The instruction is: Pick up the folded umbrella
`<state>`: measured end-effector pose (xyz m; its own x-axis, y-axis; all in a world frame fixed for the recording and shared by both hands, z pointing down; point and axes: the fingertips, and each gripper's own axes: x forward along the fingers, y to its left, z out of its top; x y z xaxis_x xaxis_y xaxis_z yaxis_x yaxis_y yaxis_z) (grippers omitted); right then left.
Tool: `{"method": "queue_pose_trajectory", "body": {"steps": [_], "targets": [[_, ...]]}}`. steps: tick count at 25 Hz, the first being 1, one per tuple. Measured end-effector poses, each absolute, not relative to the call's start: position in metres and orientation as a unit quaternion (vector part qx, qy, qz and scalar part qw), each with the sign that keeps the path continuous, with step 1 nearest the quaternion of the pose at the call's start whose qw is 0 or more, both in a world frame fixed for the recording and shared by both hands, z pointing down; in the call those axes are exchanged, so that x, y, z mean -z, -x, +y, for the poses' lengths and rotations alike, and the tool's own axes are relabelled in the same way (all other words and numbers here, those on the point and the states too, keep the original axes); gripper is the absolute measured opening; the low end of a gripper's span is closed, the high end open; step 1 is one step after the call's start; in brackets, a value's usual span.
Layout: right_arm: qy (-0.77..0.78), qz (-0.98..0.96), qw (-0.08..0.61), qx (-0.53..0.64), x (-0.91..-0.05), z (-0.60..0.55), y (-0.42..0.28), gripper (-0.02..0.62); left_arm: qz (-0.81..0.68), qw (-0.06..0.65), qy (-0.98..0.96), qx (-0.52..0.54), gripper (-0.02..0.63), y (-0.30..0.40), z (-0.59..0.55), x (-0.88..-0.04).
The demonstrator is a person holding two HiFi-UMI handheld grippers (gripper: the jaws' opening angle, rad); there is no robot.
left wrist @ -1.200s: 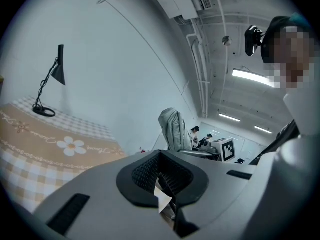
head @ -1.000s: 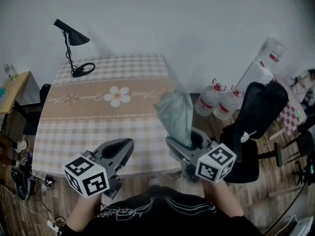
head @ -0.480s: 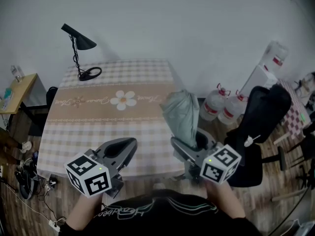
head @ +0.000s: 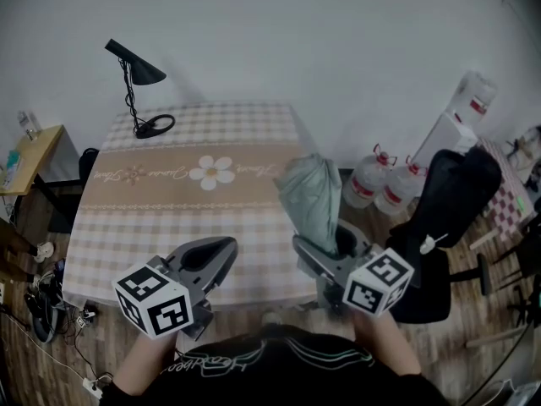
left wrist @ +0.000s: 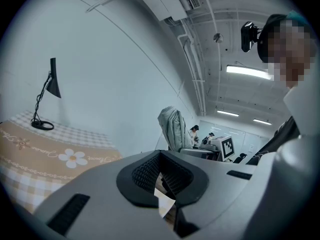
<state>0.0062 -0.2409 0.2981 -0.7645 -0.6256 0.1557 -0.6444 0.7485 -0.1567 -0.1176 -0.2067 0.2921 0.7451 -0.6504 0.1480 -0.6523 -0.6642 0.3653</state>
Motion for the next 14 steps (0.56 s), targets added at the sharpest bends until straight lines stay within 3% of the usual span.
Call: {"method": "queue_pose_trajectory", "body": {"steps": [14], "targets": [[-0.338,-0.934,0.053,-0.103,-0.301,-0.267,-0.006,0.279,-0.363,0.214,-0.907,0.002,-0.003,0.118,-0.232,-0.297]]}}
